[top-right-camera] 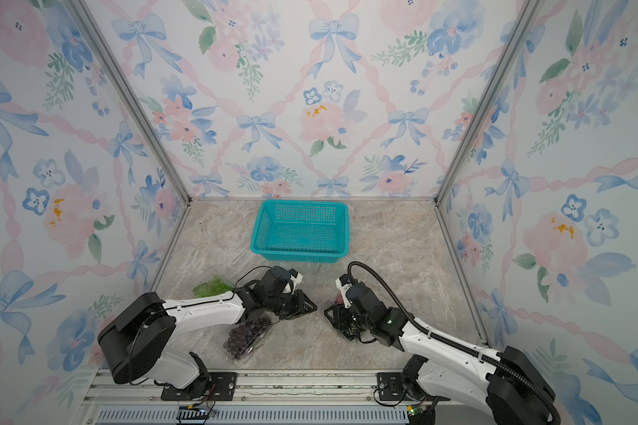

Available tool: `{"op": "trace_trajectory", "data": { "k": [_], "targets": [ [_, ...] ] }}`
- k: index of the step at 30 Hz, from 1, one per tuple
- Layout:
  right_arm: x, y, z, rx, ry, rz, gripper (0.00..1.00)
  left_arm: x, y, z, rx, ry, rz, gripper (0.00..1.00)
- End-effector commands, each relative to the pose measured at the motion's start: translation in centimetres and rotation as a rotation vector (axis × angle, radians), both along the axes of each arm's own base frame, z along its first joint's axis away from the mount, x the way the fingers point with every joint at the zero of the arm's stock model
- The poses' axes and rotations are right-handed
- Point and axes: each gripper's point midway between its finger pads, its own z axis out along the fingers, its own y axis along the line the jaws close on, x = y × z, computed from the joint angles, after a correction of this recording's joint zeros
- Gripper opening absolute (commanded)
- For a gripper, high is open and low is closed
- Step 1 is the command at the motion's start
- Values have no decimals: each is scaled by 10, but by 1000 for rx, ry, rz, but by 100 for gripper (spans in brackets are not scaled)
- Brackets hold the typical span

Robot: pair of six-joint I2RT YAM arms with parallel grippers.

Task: Pack grapes into containers
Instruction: Close the packing box at the center of the board.

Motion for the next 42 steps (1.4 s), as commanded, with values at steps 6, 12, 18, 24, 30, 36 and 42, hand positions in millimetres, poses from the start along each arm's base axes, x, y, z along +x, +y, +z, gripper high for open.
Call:
{"op": "trace_trajectory", "data": {
  "k": [6,12,18,24,30,36,42],
  "targets": [
    [-24,-25,-47,-141,139,-11,47,-5,-12,-1,-3,1,-51,26],
    [-23,-25,-46,-142,141,-12,47,-7,-2,-14,33,15,-25,27],
    [-23,-24,-46,-140,142,-12,47,-5,-2,-12,34,9,-23,27],
    [-23,-23,-47,-138,143,-10,47,-4,-10,-13,33,8,-41,27],
    [-23,-24,-48,-139,143,-10,47,-2,-10,-11,34,0,-34,26],
    [-24,-25,-49,-136,141,-11,47,-1,-13,-4,19,-6,-28,22],
    [-25,-26,-51,-117,155,-32,47,-10,-16,-18,47,22,-46,15]
  ]
}}
